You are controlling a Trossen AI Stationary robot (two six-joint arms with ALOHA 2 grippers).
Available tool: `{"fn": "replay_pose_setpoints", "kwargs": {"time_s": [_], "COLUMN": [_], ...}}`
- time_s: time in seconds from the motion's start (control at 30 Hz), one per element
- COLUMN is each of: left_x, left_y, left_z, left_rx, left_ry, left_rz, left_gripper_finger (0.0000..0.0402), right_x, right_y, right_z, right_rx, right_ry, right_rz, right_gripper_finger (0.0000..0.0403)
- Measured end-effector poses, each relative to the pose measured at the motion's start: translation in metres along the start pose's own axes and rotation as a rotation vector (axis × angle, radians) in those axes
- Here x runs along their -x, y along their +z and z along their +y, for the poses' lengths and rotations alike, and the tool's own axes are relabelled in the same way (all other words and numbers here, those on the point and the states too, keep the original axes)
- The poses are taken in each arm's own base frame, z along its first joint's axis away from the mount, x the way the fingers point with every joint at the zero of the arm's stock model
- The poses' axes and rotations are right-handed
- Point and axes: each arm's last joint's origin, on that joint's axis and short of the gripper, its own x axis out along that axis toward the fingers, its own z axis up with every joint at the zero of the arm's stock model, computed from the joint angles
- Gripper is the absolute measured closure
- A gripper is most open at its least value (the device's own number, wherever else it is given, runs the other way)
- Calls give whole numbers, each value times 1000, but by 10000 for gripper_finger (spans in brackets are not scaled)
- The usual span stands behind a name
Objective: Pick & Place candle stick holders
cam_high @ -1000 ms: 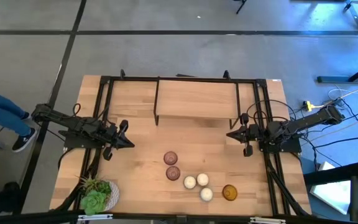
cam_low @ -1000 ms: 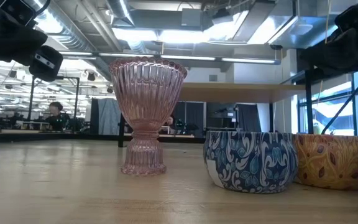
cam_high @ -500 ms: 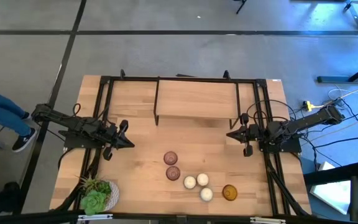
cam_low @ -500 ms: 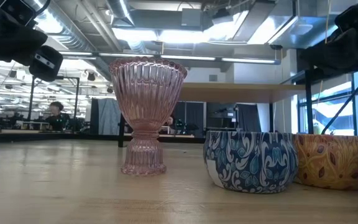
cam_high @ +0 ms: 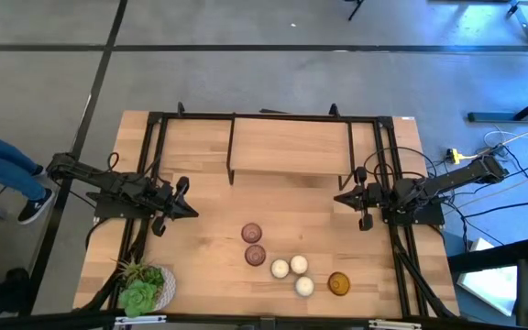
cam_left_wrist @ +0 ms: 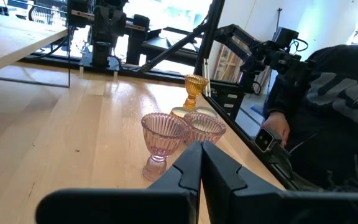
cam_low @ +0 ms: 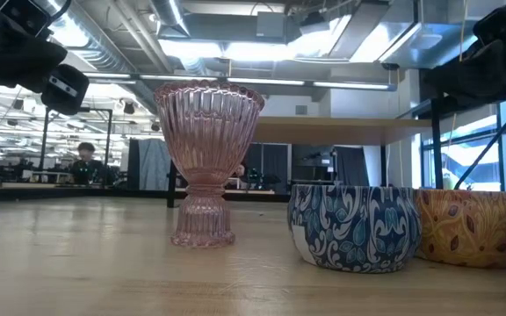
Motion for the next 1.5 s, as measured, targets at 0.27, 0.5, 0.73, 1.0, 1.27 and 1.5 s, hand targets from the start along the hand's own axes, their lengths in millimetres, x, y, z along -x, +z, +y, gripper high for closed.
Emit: {"fn": "replay_pose_setpoints", "kwargs": {"time_s": [0.27, 0.5, 0.73, 1.0, 1.27, 1.5], "left_x": [7, 15, -12, -63, -97, -122], "left_y": [32, 61, 76, 123, 170, 206], "left_z": [1, -11, -18, -30, -35, -35], "left_rx": [-10, -132, -190, -341, -532, -782], "left_ry": [227, 58, -31, 36, 304, 369], "left_rz": [-388, -613, -473, -378, -412, -732], "left_gripper_finger": [398, 398, 398, 398, 398, 398], "right_x": [0, 0, 0, 0, 0, 0], "right_y": [0, 0, 0, 0, 0, 0], "right_z": [0, 0, 0, 0, 0, 0], "right_rx": [0, 0, 0, 0, 1, 0], "right_ry": [0, 0, 0, 0, 0, 0], "right_rz": [0, 0, 0, 0, 1, 1], "right_gripper_finger": [400, 400, 400, 400, 400, 400]}}
